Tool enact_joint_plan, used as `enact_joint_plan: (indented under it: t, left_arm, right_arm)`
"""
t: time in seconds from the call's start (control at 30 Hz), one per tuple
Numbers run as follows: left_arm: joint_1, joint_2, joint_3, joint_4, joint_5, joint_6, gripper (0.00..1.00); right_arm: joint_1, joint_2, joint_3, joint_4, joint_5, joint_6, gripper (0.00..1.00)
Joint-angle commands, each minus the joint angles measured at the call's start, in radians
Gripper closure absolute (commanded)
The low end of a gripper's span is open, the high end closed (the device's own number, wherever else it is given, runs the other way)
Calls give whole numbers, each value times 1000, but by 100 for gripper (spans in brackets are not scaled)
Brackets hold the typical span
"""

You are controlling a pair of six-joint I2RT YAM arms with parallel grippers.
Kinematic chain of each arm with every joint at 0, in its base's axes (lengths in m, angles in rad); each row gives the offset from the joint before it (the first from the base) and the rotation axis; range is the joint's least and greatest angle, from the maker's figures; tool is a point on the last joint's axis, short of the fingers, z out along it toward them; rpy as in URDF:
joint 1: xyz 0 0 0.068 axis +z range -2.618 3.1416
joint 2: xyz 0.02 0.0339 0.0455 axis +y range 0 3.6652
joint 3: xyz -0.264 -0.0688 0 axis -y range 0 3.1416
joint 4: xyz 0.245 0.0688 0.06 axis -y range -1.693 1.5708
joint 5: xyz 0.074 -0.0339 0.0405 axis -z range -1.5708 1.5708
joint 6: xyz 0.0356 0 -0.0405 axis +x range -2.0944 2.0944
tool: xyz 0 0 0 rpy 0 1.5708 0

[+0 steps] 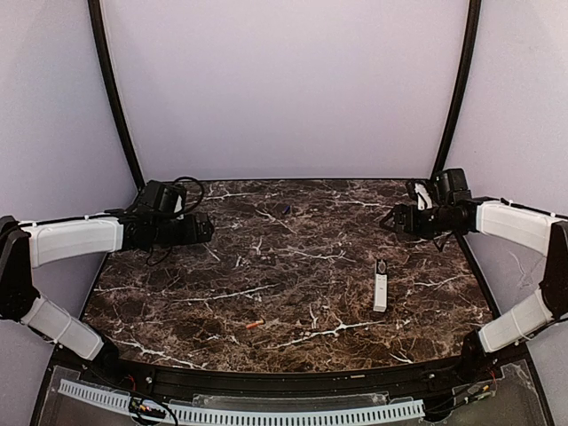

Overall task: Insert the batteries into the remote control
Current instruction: Pick up the remote control without batteries from the center of the board.

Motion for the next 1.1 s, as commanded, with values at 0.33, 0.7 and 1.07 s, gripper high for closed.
enact_joint_plan:
  t: [0.33,0.7,1.07]
  left_arm:
    - [-106,-82,-48,26,-33,-67,0]
    - [-122,-107,-53,6,-103,-57,0]
    - [-122,-135,-92,18,-150,-35,0]
  right_arm:
    - [157,-21,92,-395,173,-22,1]
    - [203,69,113,-504,215,-4,7]
    - [262,221,173,-523,239,5,12]
